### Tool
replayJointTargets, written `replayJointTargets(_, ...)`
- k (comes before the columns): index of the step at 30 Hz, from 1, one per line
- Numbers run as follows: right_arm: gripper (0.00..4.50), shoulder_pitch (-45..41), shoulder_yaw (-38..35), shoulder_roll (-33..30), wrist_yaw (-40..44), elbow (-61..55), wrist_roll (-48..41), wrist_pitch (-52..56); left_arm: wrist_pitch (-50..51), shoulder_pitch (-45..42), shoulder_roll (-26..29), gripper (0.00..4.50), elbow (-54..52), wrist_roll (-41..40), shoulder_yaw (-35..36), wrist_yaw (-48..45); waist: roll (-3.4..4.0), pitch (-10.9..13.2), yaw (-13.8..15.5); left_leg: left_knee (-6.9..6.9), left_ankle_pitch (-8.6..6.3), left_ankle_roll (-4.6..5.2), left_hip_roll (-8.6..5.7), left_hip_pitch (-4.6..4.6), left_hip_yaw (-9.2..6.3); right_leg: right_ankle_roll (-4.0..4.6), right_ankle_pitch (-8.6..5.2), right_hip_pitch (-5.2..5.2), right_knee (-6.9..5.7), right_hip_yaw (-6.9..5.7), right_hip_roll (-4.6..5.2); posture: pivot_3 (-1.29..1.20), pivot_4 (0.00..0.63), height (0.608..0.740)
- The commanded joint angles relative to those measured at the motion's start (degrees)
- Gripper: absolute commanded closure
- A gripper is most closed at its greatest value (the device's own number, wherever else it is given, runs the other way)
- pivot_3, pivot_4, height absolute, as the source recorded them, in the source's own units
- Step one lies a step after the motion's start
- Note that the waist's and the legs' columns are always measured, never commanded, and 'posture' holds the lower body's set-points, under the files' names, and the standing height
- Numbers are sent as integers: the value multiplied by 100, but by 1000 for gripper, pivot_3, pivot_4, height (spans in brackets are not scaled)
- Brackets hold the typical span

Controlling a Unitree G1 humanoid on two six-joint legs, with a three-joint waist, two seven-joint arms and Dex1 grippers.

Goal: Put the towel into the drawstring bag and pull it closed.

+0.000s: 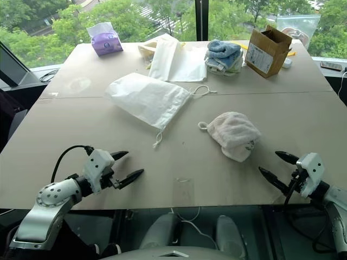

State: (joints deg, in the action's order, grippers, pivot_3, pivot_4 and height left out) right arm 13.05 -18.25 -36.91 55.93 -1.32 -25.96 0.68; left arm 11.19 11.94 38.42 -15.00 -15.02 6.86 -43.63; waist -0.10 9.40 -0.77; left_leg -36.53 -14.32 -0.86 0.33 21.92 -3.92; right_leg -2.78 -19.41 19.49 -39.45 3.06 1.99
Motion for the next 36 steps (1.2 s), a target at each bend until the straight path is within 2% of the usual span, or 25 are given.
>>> replayJointTargets(1,0,-39,-148,-58,51,-174,-102,-54,64,64,-18,20,-32,-72,-121,-161,0,0,0,0,0,0,0,0,0,0,0,0,0,0,0,0,150,740)
replayJointTargets(25,0,-42,-128,125,-50,-526,-274,-4,233,-174,-106,20,-124,-207,-114,-229,0,1,13,2,-1,1,-3,15,-23,0,0,-1,19,-9,2,0,150,740)
replayJointTargets(30,0,-244,-125,147,-264,-1348,-878,611,575,-500,-221,20,-537,-236,-392,-97,-5,7,-1,2,-1,1,-3,19,-29,0,0,0,19,-10,2,0,150,740)
replayJointTargets(36,0,-816,53,-336,-555,-2464,-1466,1757,1298,-1384,-553,20,-866,-61,-920,404,-15,22,-3,-2,0,0,-5,28,-38,-1,2,4,18,-34,-2,0,150,740)
